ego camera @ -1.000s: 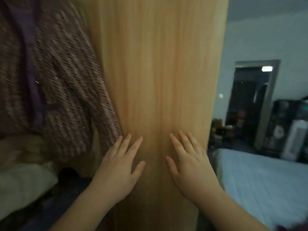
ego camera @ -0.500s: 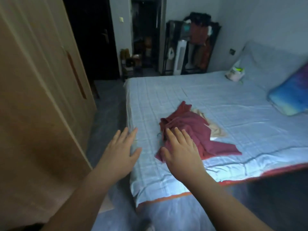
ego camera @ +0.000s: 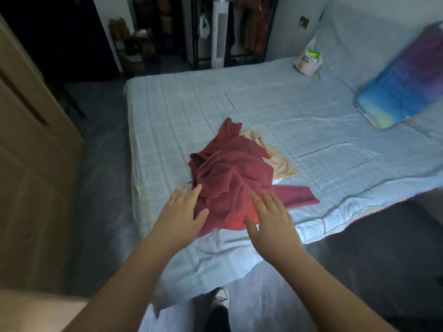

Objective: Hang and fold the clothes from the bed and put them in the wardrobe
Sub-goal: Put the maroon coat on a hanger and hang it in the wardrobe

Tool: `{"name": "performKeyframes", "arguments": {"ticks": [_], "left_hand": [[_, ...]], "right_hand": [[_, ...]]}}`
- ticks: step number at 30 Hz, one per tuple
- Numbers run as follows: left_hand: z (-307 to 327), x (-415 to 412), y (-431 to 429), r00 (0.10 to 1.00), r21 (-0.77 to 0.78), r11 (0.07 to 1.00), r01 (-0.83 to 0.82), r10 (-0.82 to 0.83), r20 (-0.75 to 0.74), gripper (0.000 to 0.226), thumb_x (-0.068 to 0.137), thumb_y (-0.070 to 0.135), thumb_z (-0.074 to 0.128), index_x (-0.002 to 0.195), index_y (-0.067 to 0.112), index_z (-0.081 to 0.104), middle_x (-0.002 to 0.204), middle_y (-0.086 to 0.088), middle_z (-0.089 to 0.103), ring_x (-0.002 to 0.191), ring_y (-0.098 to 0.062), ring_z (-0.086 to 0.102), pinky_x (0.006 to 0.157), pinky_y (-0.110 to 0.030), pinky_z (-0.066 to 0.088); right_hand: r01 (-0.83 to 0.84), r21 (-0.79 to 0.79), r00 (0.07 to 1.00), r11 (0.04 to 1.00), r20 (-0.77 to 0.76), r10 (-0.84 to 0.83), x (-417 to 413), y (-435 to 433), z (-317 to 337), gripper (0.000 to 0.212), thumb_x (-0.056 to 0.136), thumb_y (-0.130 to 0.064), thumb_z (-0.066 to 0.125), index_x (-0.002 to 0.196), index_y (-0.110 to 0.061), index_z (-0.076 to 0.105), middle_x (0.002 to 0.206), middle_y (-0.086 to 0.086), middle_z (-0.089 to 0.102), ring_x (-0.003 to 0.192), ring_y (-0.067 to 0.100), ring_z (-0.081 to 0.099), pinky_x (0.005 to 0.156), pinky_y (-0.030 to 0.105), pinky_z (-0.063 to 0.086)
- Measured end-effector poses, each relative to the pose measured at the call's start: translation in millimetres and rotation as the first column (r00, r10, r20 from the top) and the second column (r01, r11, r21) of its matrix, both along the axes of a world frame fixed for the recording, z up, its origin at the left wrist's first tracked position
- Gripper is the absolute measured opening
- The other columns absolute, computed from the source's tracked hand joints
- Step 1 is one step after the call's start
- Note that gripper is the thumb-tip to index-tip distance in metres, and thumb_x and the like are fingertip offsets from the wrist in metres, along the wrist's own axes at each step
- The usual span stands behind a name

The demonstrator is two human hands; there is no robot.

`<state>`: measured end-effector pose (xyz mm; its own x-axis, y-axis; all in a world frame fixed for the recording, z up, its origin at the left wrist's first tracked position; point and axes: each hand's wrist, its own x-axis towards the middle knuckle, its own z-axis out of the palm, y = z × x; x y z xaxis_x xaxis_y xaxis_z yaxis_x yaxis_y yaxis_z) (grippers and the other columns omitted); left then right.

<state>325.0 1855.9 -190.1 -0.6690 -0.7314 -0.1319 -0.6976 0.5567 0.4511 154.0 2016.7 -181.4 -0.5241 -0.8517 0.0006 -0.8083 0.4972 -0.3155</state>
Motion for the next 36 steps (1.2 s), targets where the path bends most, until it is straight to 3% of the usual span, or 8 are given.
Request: {"name": "performKeyframes", "arguments": {"ticks": [5, 9, 14, 19, 22, 26, 32, 36], "left_hand": [[-35, -58, -68, 0.997, 0.094, 0.994, -0.062, 0.058, 0.047, 0.073, 0.097, 0.053, 0.044, 0.158, 0.024, 0.017, 0.163, -0.015, 0.018, 0.15, -0.033, 0.015, 0.123, -0.044, 0.016], [-57, -97, -108, 0.994, 0.133, 0.986, -0.104, 0.097, 0.06, 0.079, 0.09, 0.059, 0.039, 0.156, 0.021, 0.022, 0.159, -0.018, 0.027, 0.148, -0.032, 0.023, 0.121, -0.045, 0.022], [-93, -127, -144, 0.979, 0.191, 0.964, -0.184, 0.163, 0.118, 0.089, 0.078, 0.067, 0.028, 0.153, 0.019, 0.027, 0.151, -0.017, 0.039, 0.137, -0.035, 0.038, 0.114, -0.047, 0.033], [-114, -145, -175, 0.942, 0.237, 0.914, -0.329, 0.301, 0.147, 0.077, 0.09, 0.057, 0.041, 0.152, 0.013, 0.03, 0.149, -0.021, 0.041, 0.139, -0.039, 0.037, 0.115, -0.046, 0.031], [-122, -158, -193, 0.894, 0.276, 0.85, -0.449, 0.424, 0.146, 0.068, 0.097, 0.042, 0.052, 0.154, 0.014, 0.027, 0.155, -0.02, 0.033, 0.145, -0.035, 0.029, 0.118, -0.045, 0.027], [-148, -180, -218, 0.821, 0.352, 0.745, -0.567, 0.548, 0.16, 0.071, 0.096, 0.042, 0.054, 0.155, 0.016, 0.024, 0.157, -0.014, 0.033, 0.145, -0.031, 0.03, 0.117, -0.047, 0.029], [-211, -209, -258, 0.639, 0.433, 0.516, -0.739, 0.742, 0.205, 0.074, 0.094, 0.041, 0.059, 0.153, 0.012, 0.026, 0.152, -0.018, 0.038, 0.138, -0.036, 0.039, 0.113, -0.048, 0.034], [-256, -223, -265, 0.643, 0.45, 0.497, -0.742, 0.717, 0.269, 0.08, 0.087, 0.052, 0.058, 0.153, 0.018, 0.028, 0.152, -0.016, 0.038, 0.136, -0.039, 0.041, 0.111, -0.05, 0.036]], "right_hand": [[-0.075, 0.066, 0.997, 0.995, -0.015, 0.076, -61, -73, -15, 0.064, 0.09, -0.044, 0.034, 0.148, -0.017, 0.042, 0.153, 0.012, 0.041, 0.144, 0.032, 0.033, 0.118, 0.045, 0.028], [-0.084, 0.104, 0.996, 0.991, 0.044, 0.08, -104, -126, -34, 0.062, 0.09, -0.037, 0.043, 0.15, -0.021, 0.038, 0.156, 0.007, 0.036, 0.146, 0.03, 0.027, 0.117, 0.047, 0.03], [-0.159, 0.13, 0.986, 0.979, 0.076, 0.15, -152, -181, -65, 0.07, 0.085, -0.047, 0.028, 0.147, -0.018, 0.043, 0.153, 0.01, 0.041, 0.144, 0.032, 0.032, 0.118, 0.046, 0.027], [-0.298, 0.156, 0.95, 0.942, 0.146, 0.277, -194, -240, -94, 0.06, 0.093, -0.033, 0.054, 0.148, -0.016, 0.041, 0.154, 0.013, 0.039, 0.143, 0.035, 0.031, 0.117, 0.044, 0.026], [-0.429, 0.199, 0.899, 0.881, 0.193, 0.394, -216, -276, -114, 0.06, 0.093, -0.032, 0.056, 0.149, -0.016, 0.04, 0.154, 0.013, 0.039, 0.144, 0.035, 0.03, 0.115, 0.046, 0.031], [-0.579, 0.251, 0.815, 0.776, 0.219, 0.537, -245, -344, -142, 0.06, 0.093, -0.03, 0.054, 0.149, -0.014, 0.04, 0.155, 0.013, 0.038, 0.144, 0.034, 0.03, 0.115, 0.045, 0.03], [-0.729, 0.293, 0.684, 0.618, 0.28, 0.674, -263, -451, -198, 0.061, 0.092, -0.018, 0.053, 0.151, -0.017, 0.036, 0.156, 0.01, 0.035, 0.146, 0.029, 0.027, 0.117, 0.047, 0.029], [-0.807, 0.39, 0.572, 0.445, 0.327, 0.752, -270, -496, -249, 0.071, 0.089, -0.03, 0.061, 0.153, -0.019, 0.031, 0.158, 0.01, 0.032, 0.147, 0.03, 0.025, 0.118, 0.048, 0.026]]}}
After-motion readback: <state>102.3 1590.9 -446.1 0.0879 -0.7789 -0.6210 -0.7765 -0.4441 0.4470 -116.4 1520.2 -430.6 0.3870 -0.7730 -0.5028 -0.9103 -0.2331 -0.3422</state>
